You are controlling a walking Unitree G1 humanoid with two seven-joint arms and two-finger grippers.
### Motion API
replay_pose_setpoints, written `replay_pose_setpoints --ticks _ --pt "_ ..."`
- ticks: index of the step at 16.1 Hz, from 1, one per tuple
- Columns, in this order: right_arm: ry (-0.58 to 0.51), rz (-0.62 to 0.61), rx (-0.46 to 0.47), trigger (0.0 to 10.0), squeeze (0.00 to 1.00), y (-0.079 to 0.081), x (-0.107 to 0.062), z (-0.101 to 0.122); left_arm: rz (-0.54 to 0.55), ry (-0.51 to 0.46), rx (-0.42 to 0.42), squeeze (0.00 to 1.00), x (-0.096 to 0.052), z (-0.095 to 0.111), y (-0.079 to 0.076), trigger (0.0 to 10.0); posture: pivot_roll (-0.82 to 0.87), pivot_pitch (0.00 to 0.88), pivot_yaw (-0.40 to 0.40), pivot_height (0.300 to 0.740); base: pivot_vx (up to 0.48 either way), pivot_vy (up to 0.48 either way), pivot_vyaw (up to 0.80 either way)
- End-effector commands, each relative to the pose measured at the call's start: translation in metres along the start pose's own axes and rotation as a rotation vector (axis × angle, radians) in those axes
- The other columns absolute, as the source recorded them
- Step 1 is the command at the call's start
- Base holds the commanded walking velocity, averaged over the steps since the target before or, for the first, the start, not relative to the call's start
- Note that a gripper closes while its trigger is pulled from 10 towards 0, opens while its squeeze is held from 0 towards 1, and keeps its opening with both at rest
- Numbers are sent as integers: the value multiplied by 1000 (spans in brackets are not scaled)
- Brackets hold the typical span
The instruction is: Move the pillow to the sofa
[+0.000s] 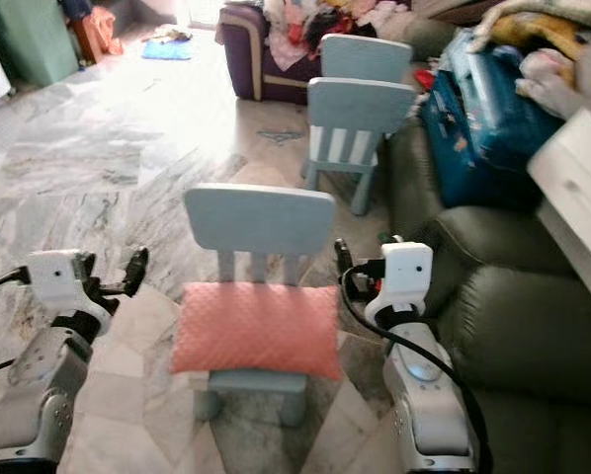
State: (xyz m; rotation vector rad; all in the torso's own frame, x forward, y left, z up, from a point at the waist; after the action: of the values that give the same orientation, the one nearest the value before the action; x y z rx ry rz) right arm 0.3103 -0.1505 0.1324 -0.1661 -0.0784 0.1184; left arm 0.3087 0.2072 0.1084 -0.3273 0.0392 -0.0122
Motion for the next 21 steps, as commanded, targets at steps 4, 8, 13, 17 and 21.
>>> replay_pose_setpoints --ticks 4,8,13,17,21 --pt "5 -11 -1 10000 0 -2 -1 -1 3 30 8 0 -2 -7 0 10000 -60 103 -43 740 450 0 0" --pt "6 -13 -1 10000 0 -2 -1 -2 14 55 -2 0 -2 -13 0 10000 -59 104 -46 740 0 0 0" --pt "8 -12 -4 10000 0 -3 -1 -2 47 80 -5 0 -2 -17 3 10000 -57 102 -48 740 0 0 0" --pt "36 22 -9 10000 0 -2 7 -9 83 130 45 0 0 -28 14 10000 -49 108 -56 740 0 0 0" --pt "38 30 8 10000 0 -4 12 -8 64 191 28 0 0 -43 14 10000 -46 125 -60 740 0 0 0"
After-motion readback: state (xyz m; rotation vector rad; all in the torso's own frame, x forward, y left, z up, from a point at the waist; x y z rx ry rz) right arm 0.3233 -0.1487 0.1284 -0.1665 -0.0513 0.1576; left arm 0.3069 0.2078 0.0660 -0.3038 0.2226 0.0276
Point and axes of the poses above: a point about 5 cm out from each wrist's last joint towards the gripper, its own x axis pointing out of the wrist towards the gripper, its own z axis along the axis of the wrist's last joint, y = z × x, the point moved 3 cm from there along x, pointing out of the wrist towards the gripper, and after that the axes turned 10 degrees about -x, right-handed, at the moved point
